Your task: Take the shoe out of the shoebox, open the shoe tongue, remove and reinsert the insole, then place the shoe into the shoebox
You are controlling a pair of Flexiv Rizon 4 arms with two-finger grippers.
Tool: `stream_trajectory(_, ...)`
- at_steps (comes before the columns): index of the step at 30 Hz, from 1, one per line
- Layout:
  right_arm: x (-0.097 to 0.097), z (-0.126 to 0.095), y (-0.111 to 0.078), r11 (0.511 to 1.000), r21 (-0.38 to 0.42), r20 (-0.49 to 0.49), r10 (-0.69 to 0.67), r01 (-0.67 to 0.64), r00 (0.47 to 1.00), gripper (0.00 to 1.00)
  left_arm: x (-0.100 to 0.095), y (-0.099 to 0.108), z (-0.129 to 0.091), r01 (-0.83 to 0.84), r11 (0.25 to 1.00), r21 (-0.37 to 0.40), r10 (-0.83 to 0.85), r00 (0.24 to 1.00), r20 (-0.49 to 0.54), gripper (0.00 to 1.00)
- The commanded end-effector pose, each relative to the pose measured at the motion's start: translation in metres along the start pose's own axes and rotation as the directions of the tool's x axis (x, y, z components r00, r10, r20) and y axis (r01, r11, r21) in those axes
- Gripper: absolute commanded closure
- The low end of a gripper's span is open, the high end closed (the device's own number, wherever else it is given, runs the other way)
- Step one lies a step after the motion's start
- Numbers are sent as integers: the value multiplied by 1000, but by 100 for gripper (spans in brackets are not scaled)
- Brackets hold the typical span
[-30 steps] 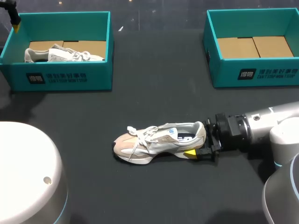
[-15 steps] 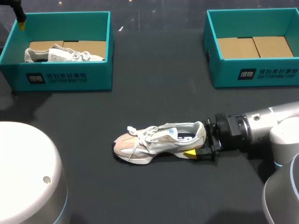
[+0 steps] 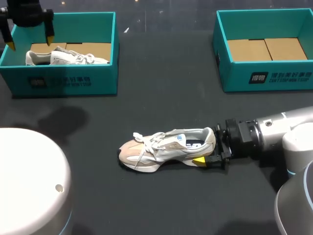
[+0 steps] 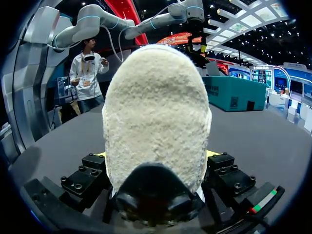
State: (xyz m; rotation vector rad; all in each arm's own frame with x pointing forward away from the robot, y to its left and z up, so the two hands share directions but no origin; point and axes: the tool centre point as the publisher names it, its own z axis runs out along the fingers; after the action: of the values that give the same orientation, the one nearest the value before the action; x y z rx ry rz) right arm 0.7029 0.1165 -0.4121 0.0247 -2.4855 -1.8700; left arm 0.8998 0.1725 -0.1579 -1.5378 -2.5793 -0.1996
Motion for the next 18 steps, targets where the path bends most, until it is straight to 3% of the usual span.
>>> stream_trajectory(1,0,1,1,1000,4,1,0,0,1000,100,-2,-7,-2,28,999,-32,-29,999,-19,0)
stream_trajectory(5,0,1,1,1000,4,1,0,0,1000,100,-1,-7,-5,59,998,-6,-59,998,-8,0)
stream_trajectory(6,0,1,1,1000,4,1,0,0,1000,100,1,-9,-9,146,987,59,-147,989,10,0)
stream_trajectory(9,0,1,1,1000,4,1,0,0,1000,100,2,-27,-11,340,938,65,-343,939,34,0)
stream_trajectory(11,0,1,1,1000,4,1,0,0,1000,100,1,-42,-12,495,868,42,-496,867,36,0)
stream_trajectory(15,0,1,1,1000,4,1,0,0,1000,100,-3,-70,-17,679,729,89,-681,732,-5,0)
stream_trajectory(18,0,1,1,1000,4,1,0,0,1000,100,-10,-87,-18,821,563,97,-816,571,-92,0)
